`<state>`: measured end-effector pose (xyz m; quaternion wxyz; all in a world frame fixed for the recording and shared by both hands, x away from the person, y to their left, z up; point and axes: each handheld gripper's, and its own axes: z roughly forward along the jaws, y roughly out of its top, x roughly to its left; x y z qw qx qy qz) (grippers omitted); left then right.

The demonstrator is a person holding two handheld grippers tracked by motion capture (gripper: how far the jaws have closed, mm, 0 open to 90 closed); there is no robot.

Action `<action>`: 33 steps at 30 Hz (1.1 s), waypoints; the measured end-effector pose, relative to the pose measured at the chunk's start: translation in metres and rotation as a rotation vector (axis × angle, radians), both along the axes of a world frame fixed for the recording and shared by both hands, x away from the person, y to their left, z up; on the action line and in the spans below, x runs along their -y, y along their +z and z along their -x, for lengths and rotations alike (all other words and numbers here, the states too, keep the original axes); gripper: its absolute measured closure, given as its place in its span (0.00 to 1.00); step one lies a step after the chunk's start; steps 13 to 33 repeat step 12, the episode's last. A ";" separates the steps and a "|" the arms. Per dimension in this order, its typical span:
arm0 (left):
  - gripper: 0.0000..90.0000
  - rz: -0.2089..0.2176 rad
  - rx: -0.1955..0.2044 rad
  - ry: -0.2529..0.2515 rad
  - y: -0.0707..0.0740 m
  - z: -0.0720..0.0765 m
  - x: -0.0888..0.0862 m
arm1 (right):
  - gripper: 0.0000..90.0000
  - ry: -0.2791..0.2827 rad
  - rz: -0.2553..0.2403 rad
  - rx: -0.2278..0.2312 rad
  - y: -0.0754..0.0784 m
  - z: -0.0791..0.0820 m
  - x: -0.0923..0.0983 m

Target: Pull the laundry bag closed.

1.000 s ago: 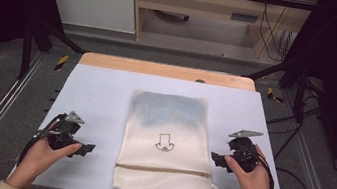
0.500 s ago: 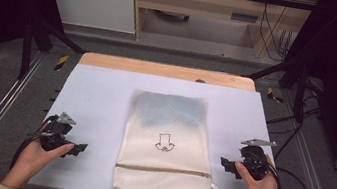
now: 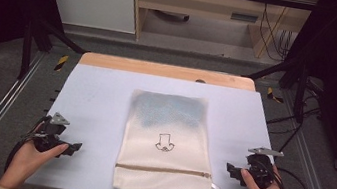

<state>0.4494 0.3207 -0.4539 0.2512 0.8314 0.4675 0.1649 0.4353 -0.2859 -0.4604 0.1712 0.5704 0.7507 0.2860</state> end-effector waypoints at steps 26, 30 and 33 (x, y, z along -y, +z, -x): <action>0.07 -0.022 0.051 -0.022 -0.005 0.011 0.000 | 0.09 0.001 -0.002 0.006 -0.007 0.013 0.003; 0.07 -0.022 0.051 -0.022 -0.005 0.011 0.000 | 0.09 0.001 -0.002 0.006 -0.007 0.013 0.003; 0.07 -0.022 0.051 -0.022 -0.005 0.011 0.000 | 0.09 0.001 -0.002 0.006 -0.007 0.013 0.003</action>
